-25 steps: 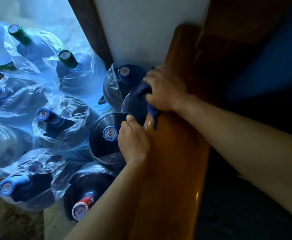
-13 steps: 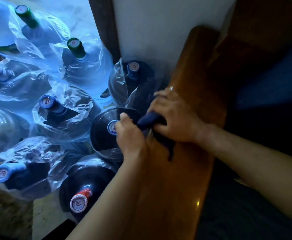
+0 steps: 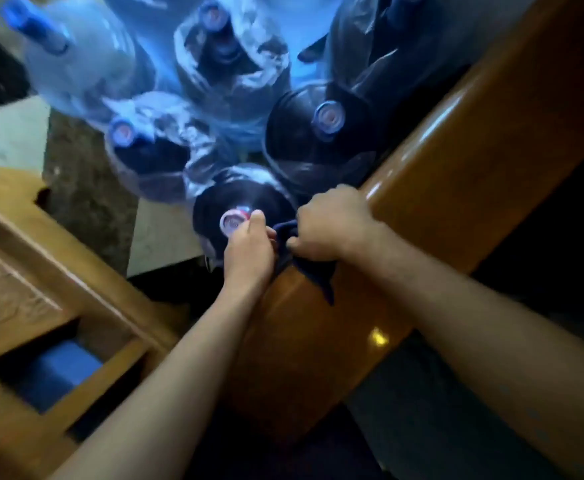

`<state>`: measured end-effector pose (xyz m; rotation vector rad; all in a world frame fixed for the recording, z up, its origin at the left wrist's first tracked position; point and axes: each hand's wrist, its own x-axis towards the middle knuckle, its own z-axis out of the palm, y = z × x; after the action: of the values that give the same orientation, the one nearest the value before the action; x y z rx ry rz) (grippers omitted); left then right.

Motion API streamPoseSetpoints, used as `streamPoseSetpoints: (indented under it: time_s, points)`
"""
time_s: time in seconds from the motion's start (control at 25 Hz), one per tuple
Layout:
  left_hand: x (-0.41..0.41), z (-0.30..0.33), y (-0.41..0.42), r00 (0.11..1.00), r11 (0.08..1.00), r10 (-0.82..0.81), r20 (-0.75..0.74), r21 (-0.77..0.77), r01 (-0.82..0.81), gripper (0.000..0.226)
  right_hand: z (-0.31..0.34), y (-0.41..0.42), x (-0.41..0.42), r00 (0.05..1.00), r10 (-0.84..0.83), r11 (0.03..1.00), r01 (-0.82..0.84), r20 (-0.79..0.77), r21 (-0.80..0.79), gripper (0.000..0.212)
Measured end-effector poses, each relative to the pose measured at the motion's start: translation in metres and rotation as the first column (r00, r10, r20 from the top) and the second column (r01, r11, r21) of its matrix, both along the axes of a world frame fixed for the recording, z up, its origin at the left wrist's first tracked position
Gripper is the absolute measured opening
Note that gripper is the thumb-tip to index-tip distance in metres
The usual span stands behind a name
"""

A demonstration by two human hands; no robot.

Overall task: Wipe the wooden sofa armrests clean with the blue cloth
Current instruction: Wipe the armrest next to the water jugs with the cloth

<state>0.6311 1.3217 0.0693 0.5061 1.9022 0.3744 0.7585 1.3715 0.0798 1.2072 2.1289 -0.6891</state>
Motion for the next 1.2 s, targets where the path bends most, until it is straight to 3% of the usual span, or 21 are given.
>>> streamPoseSetpoints:
  time_s: [0.12,0.24,0.4,0.48,0.56,0.6,0.72,0.84,0.92,1.0,1.08,1.2]
  points:
    - [-0.050,0.001,-0.050,0.966,0.990,-0.135,-0.222,-0.061,0.125,0.059,0.005,-0.089,-0.075,0.985,0.038,0.999,-0.041,-0.170,-0.019,0.031]
    - [-0.091,0.005,-0.096,0.950,0.992,-0.109,-0.293,-0.097,0.084,0.049,0.014,-0.138,-0.109,0.948,0.121,0.990,-0.136,-0.293,-0.033,0.043]
    - [-0.084,0.004,-0.084,0.986,0.999,0.005,-0.166,-0.049,-0.014,0.044,0.010,-0.095,-0.060,0.912,0.208,0.978,-0.200,-0.354,0.061,0.046]
    - [-0.051,-0.002,-0.057,0.999,0.999,-0.026,-0.043,-0.034,0.024,0.056,0.002,-0.033,0.015,0.949,0.122,0.967,-0.048,-0.291,0.249,0.044]
    - [-0.019,-0.003,-0.035,0.992,0.994,-0.105,0.073,0.004,0.105,0.061,-0.004,0.023,0.093,0.962,-0.011,0.895,0.132,-0.274,0.426,0.039]
    - [0.013,-0.005,-0.003,0.971,0.977,-0.203,0.126,0.085,0.193,0.062,0.003,0.060,0.141,0.956,-0.098,0.821,0.235,-0.278,0.520,0.035]
    - [0.067,0.005,0.039,0.895,0.884,-0.425,0.136,0.274,0.379,0.050,0.002,0.111,0.207,0.829,-0.341,0.636,0.551,-0.443,0.541,0.034]
    - [0.116,0.023,0.078,0.809,0.762,-0.585,0.052,0.374,0.528,0.037,-0.007,0.097,0.232,0.578,-0.581,0.296,0.806,-0.572,0.513,0.048]
    - [0.134,0.029,0.094,0.782,0.708,-0.624,-0.009,0.418,0.569,0.036,-0.011,0.062,0.231,0.367,-0.730,0.023,0.857,-0.577,0.515,0.056]
    - [0.150,0.033,0.099,0.753,0.651,-0.653,-0.079,0.450,0.611,0.034,-0.011,0.022,0.219,0.199,-0.798,-0.144,0.854,-0.569,0.500,0.063]
    - [0.159,0.030,0.101,0.744,0.620,-0.650,-0.156,0.457,0.637,0.032,-0.013,-0.014,0.194,0.205,-0.820,-0.114,0.856,-0.534,0.505,0.070]
    - [0.163,0.024,0.100,0.750,0.626,-0.628,-0.206,0.439,0.645,0.031,-0.013,-0.037,0.193,0.453,-0.768,0.178,0.830,-0.452,0.529,0.076]
